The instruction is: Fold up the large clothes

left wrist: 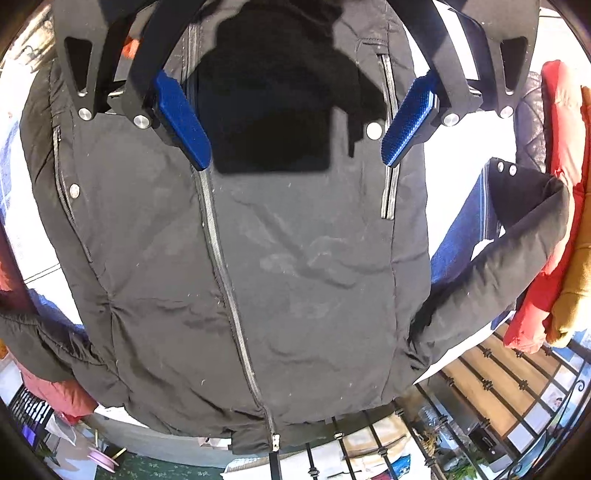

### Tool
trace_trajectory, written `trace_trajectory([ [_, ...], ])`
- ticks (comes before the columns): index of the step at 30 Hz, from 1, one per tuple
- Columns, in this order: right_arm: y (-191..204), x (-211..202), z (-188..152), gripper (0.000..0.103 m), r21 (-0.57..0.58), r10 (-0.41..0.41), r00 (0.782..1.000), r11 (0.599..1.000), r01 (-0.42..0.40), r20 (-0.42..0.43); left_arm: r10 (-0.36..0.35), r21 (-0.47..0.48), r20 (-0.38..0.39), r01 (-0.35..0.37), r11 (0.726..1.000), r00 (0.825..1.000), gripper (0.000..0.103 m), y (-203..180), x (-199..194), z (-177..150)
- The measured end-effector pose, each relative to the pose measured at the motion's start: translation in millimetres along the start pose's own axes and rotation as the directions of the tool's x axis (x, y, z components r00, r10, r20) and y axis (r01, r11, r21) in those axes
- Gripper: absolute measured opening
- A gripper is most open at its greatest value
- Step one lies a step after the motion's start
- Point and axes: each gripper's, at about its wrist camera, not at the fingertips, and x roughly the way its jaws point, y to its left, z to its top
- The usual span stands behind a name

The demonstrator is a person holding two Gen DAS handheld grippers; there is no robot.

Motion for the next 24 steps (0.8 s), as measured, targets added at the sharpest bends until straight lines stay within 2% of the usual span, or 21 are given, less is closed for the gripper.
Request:
trace_trajectory([
  [5, -2.2, 10.2, 12.0, 0.077, 0.059, 0.029, 0.999, 0.998, -0.03, 0.013, 0.013, -0.009, -0.017, -0.013, 1.0, 1.0, 0.092, 0.4, -0.1, -6.3],
  [7, -3.1, 15.1, 12.0, 0.07, 0.082, 0.031, 0.999, 0.996, -0.032, 0.02, 0.017, -0.009, -0.021, -0.017, 1.0, 1.0, 0.092, -0.8, 0.2, -8.2],
  [9, -6.8, 19.7, 12.0, 0.058, 0.109, 0.033, 0.999, 0.993, -0.034, 0.016, 0.022, -0.007, -0.025, -0.022, 1.0, 0.999, 0.092, -1.9, 0.5, -10.4],
  [10, -10.2, 19.0, 7.8, 0.055, 0.117, 0.037, 0.999, 0.992, -0.038, 0.011, 0.022, -0.005, -0.028, -0.022, 1.0, 0.999, 0.092, -2.2, 0.8, -11.1],
  [12, -9.8, 18.1, 8.6, 0.041, 0.118, 0.043, 0.999, 0.992, -0.044, 0.013, 0.022, -0.003, -0.031, -0.023, 1.0, 0.999, 0.092, -3.5, 0.3, -11.7],
  [15, 2.3, 6.9, 11.5, 0.028, 0.043, 0.039, 0.999, 0.998, -0.04, 0.03, 0.021, 0.004, -0.025, -0.021, 1.0, 0.999, 0.092, -6.5, -1.5, -11.0],
  [17, 14.5, -7.4, 16.4, 0.023, -0.014, 0.045, 0.998, 0.999, -0.044, 0.054, 0.019, 0.01, -0.022, -0.018, 1.0, 1.0, 0.092, -9.0, -2.4, -9.7],
  [21, 44.6, -42.9, 39.4, 0.019, -0.1, 0.076, 0.99, 0.993, -0.064, 0.122, 0.011, 0.022, -0.015, -0.01, 1.0, 1.0, 0.092, -11.9, -3.2, -8.4],
  [24, 66.0, -51.6, 48.2, 0.019, -0.181, 0.077, 0.989, 0.982, -0.054, 0.125, 0.004, 0.018, -0.015, -0.004, 1.0, 1.0, 0.092, -9.7, -2.5, -8.8],
])
